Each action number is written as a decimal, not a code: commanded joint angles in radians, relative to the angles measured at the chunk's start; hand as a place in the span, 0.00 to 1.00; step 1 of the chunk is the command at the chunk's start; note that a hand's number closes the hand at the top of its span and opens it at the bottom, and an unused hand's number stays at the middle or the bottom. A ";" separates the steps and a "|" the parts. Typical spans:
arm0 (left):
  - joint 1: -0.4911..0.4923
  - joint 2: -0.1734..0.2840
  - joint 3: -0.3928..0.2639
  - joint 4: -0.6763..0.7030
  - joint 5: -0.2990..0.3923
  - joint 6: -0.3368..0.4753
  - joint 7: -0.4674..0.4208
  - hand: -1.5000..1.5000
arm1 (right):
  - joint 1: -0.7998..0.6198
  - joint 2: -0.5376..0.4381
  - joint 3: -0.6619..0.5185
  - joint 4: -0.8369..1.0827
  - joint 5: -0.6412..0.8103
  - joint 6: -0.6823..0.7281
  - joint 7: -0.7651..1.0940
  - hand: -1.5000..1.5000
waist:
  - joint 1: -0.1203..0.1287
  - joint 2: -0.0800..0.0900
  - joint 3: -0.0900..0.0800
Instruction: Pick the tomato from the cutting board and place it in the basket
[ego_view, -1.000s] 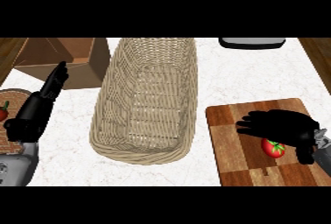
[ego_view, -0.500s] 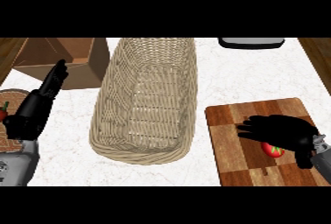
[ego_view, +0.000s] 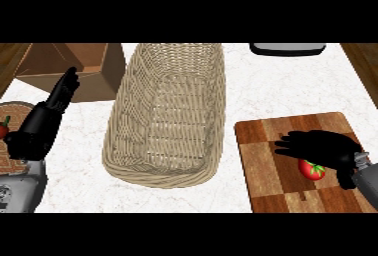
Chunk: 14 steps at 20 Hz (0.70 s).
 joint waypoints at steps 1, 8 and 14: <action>0.024 -0.008 0.012 -0.044 -0.011 -0.022 0.017 0.50 | 0.004 0.030 -0.037 0.092 0.047 -0.034 -0.061 0.00 | 0.001 0.000 0.000; -0.030 -0.014 0.051 0.039 -0.023 -0.039 -0.022 0.50 | 0.002 0.076 -0.064 0.091 0.059 0.043 -0.059 1.00 | -0.003 0.000 0.000; -0.022 -0.054 0.030 0.077 -0.061 -0.026 -0.050 0.50 | -0.032 0.135 -0.030 0.172 0.132 -0.093 -0.101 1.00 | -0.001 0.002 0.000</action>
